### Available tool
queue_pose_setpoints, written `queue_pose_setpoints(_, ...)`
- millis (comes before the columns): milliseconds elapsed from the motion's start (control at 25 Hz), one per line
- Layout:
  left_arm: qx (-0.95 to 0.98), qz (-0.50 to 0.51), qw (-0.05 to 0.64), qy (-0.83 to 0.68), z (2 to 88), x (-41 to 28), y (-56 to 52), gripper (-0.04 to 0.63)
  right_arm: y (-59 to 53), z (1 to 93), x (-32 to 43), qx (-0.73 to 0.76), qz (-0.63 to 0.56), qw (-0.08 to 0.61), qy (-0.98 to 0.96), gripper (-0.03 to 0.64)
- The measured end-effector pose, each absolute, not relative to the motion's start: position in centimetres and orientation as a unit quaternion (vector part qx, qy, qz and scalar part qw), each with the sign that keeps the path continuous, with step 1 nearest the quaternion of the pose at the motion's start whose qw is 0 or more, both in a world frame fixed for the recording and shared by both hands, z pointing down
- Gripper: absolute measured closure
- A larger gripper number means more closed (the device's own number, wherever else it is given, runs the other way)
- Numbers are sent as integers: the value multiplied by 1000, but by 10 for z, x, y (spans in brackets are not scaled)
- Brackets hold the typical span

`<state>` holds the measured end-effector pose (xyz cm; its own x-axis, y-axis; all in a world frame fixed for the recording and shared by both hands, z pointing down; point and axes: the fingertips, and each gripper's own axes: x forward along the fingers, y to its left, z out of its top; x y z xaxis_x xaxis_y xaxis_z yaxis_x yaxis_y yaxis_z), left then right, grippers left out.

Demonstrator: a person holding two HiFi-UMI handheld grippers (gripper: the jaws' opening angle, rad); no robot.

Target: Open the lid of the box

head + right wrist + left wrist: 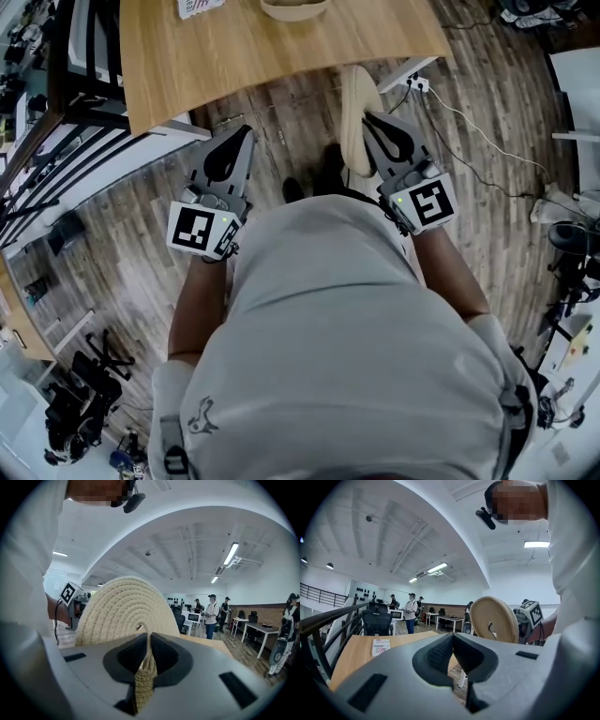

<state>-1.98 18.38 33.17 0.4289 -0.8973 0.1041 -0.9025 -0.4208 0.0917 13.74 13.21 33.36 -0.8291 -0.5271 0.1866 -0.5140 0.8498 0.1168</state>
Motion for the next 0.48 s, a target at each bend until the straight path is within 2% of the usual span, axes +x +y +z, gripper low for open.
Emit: queue_pose_setpoints(480,846,24,61,-528,324,-16,181,589,131,331,152,281,-25,100,-954,580)
